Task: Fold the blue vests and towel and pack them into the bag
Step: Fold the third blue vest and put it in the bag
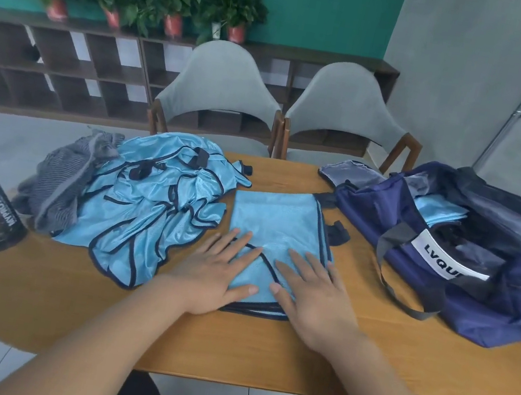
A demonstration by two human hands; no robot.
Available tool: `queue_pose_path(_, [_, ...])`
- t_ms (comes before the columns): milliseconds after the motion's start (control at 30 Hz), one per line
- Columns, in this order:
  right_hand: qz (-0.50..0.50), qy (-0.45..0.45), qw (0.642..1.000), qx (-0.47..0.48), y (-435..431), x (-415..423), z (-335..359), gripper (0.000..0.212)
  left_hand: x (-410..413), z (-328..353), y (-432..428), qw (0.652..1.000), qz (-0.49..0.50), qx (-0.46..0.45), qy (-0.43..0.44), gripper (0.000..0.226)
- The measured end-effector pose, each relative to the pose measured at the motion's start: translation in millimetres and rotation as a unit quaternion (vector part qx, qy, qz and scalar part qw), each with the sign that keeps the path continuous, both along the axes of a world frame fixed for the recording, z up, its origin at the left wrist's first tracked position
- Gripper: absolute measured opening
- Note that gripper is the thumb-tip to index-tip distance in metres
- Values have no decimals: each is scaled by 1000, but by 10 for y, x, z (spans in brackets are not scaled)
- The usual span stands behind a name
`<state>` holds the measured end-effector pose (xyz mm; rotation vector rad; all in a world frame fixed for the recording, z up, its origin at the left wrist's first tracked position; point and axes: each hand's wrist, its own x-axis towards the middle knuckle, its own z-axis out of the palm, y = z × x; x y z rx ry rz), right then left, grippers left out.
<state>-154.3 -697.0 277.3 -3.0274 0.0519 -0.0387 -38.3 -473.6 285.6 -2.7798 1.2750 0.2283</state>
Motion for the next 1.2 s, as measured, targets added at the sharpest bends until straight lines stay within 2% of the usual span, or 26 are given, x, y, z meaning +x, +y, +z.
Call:
queue_pose_path(67, [42,4,999,-23,-188,-72,-14,67,24,41,71,1000,-2,-4,-2,82])
queue_pose_path(267, [67,10,997,30,-340,-116,-69,64,-307,-35,-29,995,-33,-90,28,79])
queue_pose_path(367, [68,-49,994,68,-371,-138,-95,58,-356,-86,-28,992,-32,-118,20,79])
queue_pose_path(500, [83,-187,969,139,-427,-219,-119,35,-360,-109,33,981,-17,-193,31,78])
queue_pose_path(567, [96,-196,957,190,-439,-242,-134,31,-388,-127,61,971,-13,-239,28,70])
queue_pose_path(667, [105,-160,966,172,-426,-245,-149,40,-408,-154,98,957,-15,-289,22,60])
queue_pose_path(767, [96,-155,971,154,-417,-242,-147,42,-414,-150,102,955,-11,-294,24,57])
queue_pose_path(967, [65,-185,968,156,-416,-227,-188,27,-431,-135,96,956,1,-291,21,54])
queue_pose_path(1200, [15,-180,967,181,-426,-218,-155,24,-497,-29,98,958,6,-287,25,68])
